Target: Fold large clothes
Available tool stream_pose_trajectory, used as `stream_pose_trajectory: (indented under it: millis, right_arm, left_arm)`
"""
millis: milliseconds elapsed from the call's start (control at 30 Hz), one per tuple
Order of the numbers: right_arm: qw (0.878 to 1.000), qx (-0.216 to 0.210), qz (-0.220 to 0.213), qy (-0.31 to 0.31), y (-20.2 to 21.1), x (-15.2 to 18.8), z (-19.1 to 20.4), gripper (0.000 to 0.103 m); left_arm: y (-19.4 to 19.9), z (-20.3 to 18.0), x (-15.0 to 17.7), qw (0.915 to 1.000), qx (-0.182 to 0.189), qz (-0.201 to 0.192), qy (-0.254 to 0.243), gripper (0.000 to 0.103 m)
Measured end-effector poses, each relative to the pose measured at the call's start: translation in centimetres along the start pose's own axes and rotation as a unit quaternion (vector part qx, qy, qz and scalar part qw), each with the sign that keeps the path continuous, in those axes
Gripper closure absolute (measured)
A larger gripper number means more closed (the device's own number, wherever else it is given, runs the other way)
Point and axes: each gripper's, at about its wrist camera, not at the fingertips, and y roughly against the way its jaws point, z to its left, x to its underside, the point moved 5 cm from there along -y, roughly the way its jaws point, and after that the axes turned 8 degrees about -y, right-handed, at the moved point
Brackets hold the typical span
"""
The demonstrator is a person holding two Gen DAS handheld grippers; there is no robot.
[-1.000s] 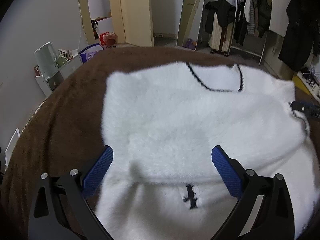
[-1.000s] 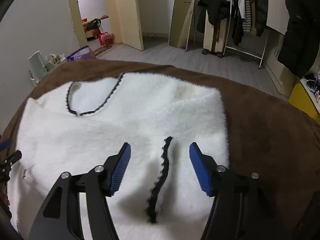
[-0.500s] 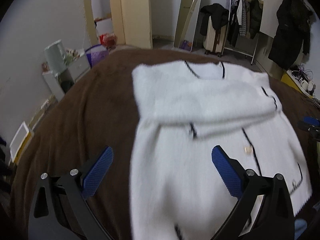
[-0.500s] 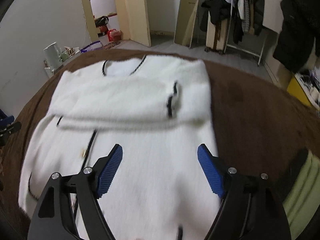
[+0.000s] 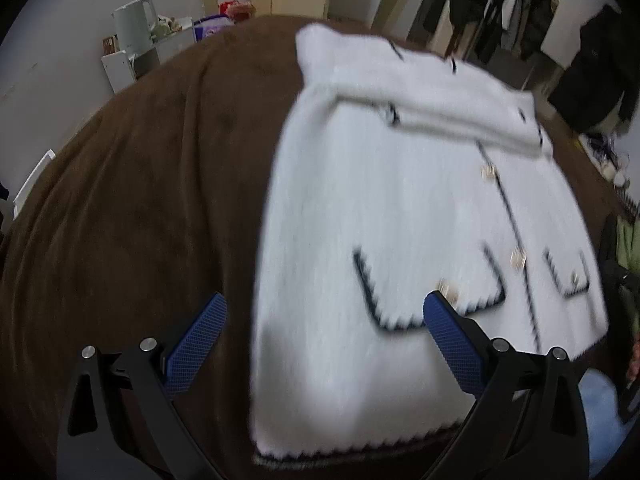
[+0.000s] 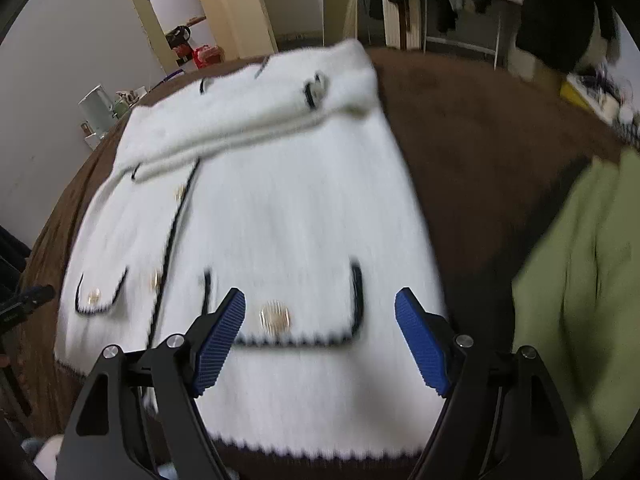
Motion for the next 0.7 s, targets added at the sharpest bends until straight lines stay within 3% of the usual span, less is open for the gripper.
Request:
stream_pose_trajectory:
  millis: [300, 700]
  right_arm:
    - [0.998, 0.036, 0.025, -0.043, 0.3, 5.4, -4.7, 0.026]
    - [0.996, 0.045, 0.036, -0.063, -1.8, 6.3, -6.9, 0.025]
  left_arm:
    - [-2.0, 0.0, 6.0, 0.9978, 0.011, 0.052, 0.040, 0.006]
    - [-2.5, 0.2, 6.7, 0.9973, 0.028, 0.048, 0.048, 0.007]
